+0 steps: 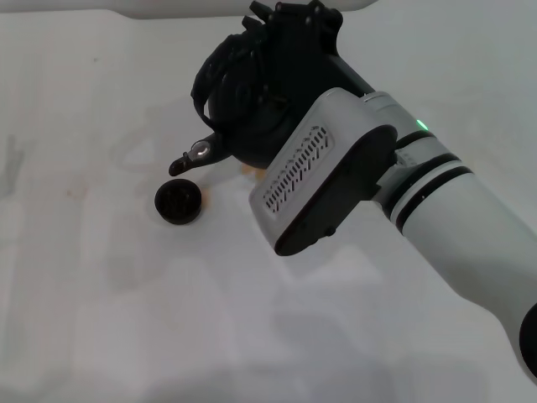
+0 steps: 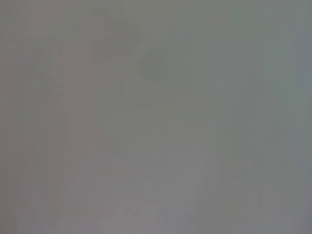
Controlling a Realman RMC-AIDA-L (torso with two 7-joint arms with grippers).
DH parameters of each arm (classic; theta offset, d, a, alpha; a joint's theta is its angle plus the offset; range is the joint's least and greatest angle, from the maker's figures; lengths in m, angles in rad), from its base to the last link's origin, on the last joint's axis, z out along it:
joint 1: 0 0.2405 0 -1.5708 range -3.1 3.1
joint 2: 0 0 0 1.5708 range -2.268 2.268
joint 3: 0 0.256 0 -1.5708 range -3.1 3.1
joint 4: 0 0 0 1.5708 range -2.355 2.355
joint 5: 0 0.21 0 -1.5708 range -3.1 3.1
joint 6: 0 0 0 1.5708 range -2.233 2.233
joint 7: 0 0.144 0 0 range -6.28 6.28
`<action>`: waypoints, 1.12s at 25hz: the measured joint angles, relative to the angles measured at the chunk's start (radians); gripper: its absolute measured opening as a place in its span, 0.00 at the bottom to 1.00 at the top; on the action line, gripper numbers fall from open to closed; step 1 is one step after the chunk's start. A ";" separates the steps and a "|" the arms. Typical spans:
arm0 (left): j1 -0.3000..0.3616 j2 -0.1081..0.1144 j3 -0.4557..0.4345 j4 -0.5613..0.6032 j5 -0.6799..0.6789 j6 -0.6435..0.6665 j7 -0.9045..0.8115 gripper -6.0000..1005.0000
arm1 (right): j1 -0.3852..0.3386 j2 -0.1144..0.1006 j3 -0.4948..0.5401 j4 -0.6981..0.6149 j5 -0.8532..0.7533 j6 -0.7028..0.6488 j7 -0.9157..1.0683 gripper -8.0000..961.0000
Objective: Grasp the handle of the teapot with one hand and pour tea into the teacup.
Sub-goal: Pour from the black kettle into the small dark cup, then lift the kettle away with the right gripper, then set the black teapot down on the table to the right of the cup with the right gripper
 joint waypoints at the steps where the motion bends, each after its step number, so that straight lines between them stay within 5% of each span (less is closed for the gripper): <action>1: 0.000 0.000 0.000 0.000 0.000 0.000 0.000 0.89 | 0.000 0.000 0.000 0.001 0.001 0.000 0.010 0.11; 17: 0.000 0.000 0.003 0.000 0.000 0.000 0.000 0.89 | -0.021 -0.002 0.045 -0.008 0.172 0.001 0.121 0.11; 28: 0.000 0.000 0.006 0.000 0.000 -0.003 0.000 0.89 | -0.131 -0.006 0.132 -0.060 0.181 0.061 0.268 0.11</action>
